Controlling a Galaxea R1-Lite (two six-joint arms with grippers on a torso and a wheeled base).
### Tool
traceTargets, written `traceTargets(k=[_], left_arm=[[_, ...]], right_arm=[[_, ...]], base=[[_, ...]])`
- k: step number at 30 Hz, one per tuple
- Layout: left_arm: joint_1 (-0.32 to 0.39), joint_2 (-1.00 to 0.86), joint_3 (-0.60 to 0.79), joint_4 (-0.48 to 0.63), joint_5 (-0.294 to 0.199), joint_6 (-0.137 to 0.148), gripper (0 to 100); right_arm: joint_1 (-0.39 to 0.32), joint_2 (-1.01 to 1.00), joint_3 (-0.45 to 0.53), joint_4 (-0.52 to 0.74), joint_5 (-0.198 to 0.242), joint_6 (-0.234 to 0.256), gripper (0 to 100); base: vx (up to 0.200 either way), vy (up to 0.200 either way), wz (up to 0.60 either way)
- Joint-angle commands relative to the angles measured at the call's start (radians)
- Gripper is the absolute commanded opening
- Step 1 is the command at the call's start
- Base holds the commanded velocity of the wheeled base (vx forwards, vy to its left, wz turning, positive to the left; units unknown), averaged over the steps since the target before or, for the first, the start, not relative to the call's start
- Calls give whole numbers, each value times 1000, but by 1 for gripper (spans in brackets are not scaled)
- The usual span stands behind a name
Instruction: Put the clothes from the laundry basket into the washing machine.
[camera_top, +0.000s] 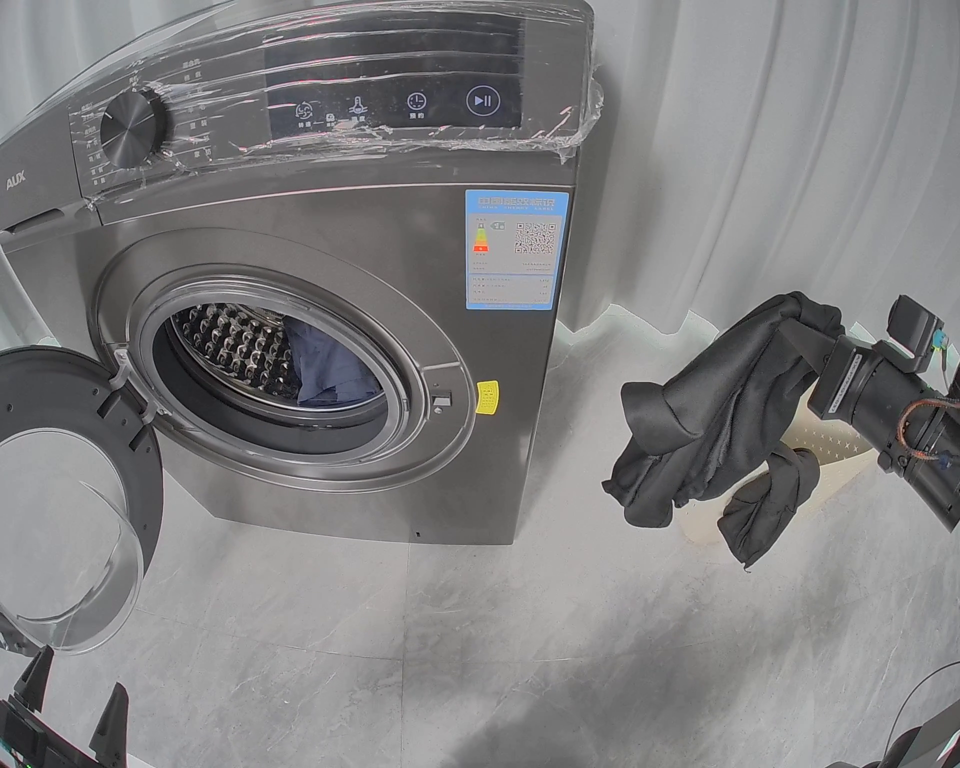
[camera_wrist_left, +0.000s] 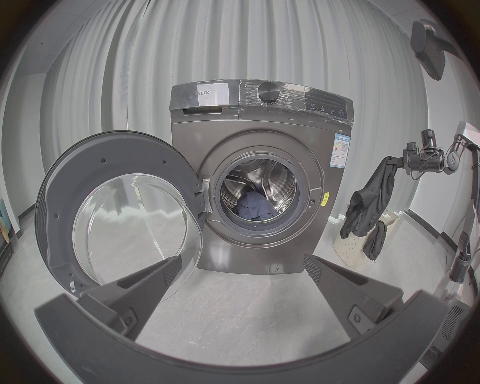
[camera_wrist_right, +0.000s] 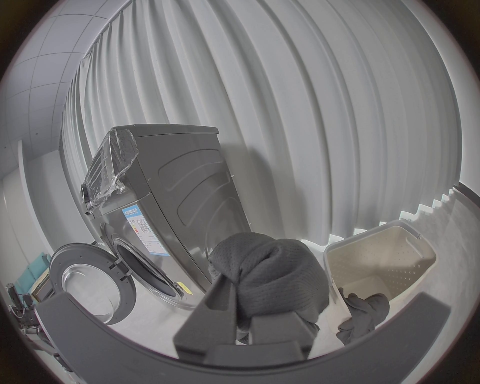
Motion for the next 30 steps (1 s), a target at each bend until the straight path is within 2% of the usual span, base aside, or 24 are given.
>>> traceTargets(k=[1, 6, 12, 30], left_arm=[[-1, -15, 16, 0, 0, -1, 100], [0, -15, 16, 0, 2, -1, 100], [0, -15, 16, 0, 0, -1, 100], [0, -15, 15, 0, 0, -3, 100]], right_arm=[[-1, 7, 2, 0, 1, 0, 0], [1, 7, 4, 0, 3, 0, 0], [2, 7, 10, -4, 10, 0, 0], [7, 7, 12, -7, 12, 0, 0]], base=[[-200, 0, 0], [-200, 0, 0], [0, 0, 0], [0, 200, 0]])
